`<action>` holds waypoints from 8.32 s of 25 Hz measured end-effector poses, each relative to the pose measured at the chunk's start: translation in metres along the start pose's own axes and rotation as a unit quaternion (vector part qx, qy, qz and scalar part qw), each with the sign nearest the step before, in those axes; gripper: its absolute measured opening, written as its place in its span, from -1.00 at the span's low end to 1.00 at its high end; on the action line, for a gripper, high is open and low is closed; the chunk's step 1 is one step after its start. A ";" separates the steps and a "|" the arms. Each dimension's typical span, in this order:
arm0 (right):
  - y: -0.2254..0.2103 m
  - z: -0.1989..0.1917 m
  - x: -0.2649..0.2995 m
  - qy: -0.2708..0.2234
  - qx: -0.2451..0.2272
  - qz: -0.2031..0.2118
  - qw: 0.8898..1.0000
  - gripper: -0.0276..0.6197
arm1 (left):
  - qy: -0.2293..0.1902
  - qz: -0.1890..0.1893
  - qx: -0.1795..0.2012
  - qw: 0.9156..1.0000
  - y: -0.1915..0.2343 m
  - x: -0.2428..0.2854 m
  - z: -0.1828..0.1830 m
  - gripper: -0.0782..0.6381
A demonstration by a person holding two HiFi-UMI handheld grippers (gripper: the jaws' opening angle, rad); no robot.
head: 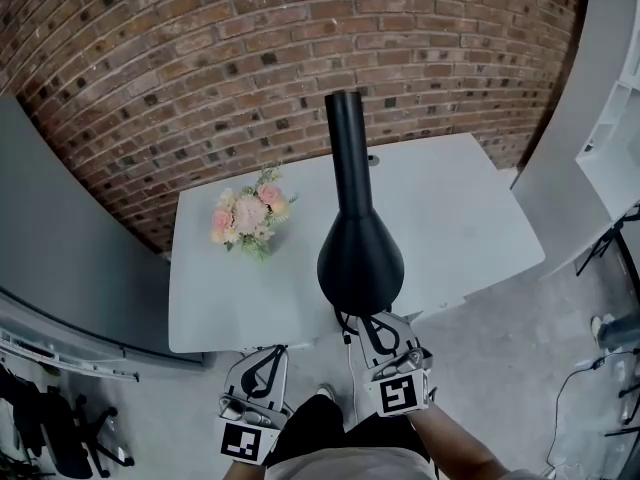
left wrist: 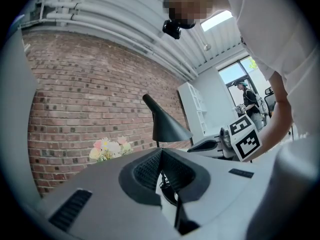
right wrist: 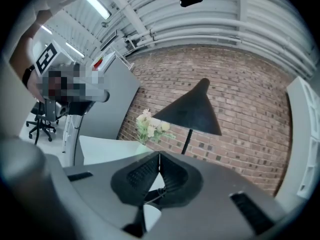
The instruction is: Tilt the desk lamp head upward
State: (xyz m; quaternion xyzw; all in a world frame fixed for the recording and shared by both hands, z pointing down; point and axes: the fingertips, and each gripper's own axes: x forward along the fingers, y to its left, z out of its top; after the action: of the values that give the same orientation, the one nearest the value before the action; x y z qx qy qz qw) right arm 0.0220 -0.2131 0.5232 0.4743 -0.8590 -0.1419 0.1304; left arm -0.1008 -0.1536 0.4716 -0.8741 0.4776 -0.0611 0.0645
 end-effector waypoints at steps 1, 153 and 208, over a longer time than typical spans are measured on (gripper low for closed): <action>-0.002 0.001 0.000 -0.001 -0.001 -0.002 1.000 -0.86 | -0.002 -0.001 0.000 1.000 0.000 0.002 0.000 -0.76; -0.059 0.216 -0.038 -0.091 0.005 -0.004 0.996 -0.86 | -0.100 -0.006 0.008 0.995 0.012 0.010 0.148 -0.76; -0.031 0.146 -0.147 -0.062 0.031 0.056 0.996 -0.86 | -0.039 0.048 0.004 0.998 -0.090 -0.053 0.118 -0.76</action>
State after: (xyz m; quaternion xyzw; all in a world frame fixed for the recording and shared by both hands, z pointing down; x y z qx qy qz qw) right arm 0.0696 -0.0861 0.3639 0.4195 -0.8946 -0.1371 0.0701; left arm -0.0345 -0.0540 0.3683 -0.8514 0.5161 -0.0255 0.0901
